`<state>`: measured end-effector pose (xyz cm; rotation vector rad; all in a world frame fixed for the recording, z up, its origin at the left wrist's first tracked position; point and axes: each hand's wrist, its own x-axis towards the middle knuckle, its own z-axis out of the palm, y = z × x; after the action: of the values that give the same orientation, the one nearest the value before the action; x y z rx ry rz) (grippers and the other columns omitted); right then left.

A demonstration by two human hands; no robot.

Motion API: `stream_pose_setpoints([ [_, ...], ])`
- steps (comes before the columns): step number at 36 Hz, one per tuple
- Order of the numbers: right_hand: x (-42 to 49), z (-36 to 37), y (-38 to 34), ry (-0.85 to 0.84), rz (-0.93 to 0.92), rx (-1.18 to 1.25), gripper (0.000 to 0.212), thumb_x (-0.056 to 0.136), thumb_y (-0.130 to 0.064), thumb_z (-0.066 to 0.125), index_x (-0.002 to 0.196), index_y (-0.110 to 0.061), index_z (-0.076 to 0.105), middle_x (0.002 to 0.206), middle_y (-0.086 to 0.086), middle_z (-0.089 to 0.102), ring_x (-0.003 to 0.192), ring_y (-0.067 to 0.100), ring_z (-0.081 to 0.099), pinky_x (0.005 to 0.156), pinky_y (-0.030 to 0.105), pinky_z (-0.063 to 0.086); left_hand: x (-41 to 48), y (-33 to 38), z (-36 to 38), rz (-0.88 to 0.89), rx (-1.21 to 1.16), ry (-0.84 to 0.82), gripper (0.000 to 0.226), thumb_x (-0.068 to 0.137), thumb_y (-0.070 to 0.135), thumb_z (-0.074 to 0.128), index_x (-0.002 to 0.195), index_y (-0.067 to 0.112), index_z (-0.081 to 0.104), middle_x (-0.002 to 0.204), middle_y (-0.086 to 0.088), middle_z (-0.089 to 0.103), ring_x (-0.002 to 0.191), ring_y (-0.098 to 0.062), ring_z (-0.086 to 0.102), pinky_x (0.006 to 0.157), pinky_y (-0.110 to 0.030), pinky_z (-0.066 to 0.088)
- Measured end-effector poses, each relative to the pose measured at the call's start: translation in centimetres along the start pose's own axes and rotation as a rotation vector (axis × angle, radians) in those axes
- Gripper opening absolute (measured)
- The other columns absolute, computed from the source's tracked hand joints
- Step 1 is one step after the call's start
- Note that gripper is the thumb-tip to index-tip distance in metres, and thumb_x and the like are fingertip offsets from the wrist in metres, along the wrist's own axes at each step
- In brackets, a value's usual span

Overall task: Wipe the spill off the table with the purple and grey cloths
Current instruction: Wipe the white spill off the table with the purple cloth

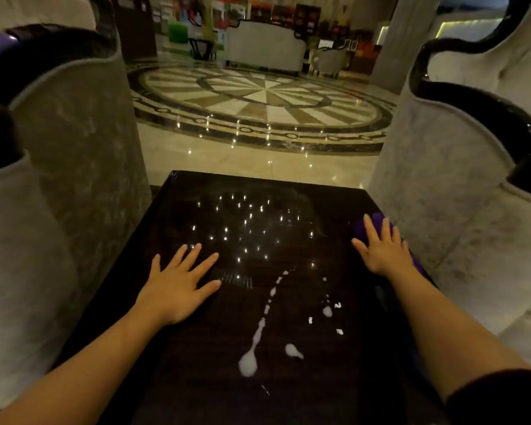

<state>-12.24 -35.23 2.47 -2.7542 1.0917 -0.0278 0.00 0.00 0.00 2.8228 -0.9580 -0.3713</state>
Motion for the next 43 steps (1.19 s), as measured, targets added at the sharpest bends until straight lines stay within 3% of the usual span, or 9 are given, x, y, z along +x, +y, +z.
stream_pose_setpoints([
  [11,2.6,-0.1,1.7,0.006,0.111,0.052,0.060,0.093,-0.051,0.026,0.144,-0.029,0.001,0.152,0.024,-0.010,0.140,0.040,0.003,0.113,0.050,0.011,0.3,-0.1,0.0,0.006,0.045,0.050,0.060,0.087,0.062,0.021,0.141,0.043,-0.001,0.156,0.005,-0.008,0.142,-0.016,-0.012,0.113,-0.051,-0.006],
  [18,3.1,0.0,1.5,-0.050,0.135,-0.005,0.055,0.095,-0.048,0.023,0.144,-0.029,0.006,0.152,0.024,0.005,0.137,0.041,0.014,0.112,0.049,0.016,0.2,0.1,0.0,0.002,0.066,0.048,0.060,0.088,0.060,0.020,0.140,0.044,-0.003,0.156,0.005,-0.009,0.142,-0.016,-0.013,0.113,-0.051,-0.006],
  [33,1.6,0.7,-1.9,-0.039,-0.021,0.008,0.048,0.096,-0.041,0.021,0.142,-0.029,0.012,0.153,0.015,0.014,0.137,0.036,0.021,0.108,0.050,0.024,0.1,0.0,0.2,0.007,0.053,0.061,0.059,0.088,0.060,0.022,0.141,0.043,0.001,0.156,0.004,-0.006,0.142,-0.017,-0.010,0.113,-0.052,-0.006],
  [39,0.2,1.4,-4.9,-0.052,-0.122,0.037,0.054,0.096,-0.040,0.028,0.143,-0.026,0.005,0.154,0.011,0.015,0.138,0.032,0.022,0.109,0.045,0.025,0.0,0.0,0.1,0.012,0.062,0.054,0.060,0.088,0.061,0.021,0.141,0.042,0.002,0.156,0.003,-0.006,0.143,-0.018,-0.010,0.113,-0.052,-0.006],
  [43,-1.3,1.6,-6.7,-0.030,-0.179,0.097,0.060,0.094,-0.039,0.037,0.144,-0.022,0.007,0.151,0.011,0.027,0.133,0.031,0.032,0.104,0.042,0.032,0.0,0.1,0.0,0.014,0.062,0.054,0.060,0.088,0.060,0.021,0.142,0.042,0.002,0.156,0.002,-0.005,0.143,-0.019,-0.009,0.113,-0.053,-0.005],
])
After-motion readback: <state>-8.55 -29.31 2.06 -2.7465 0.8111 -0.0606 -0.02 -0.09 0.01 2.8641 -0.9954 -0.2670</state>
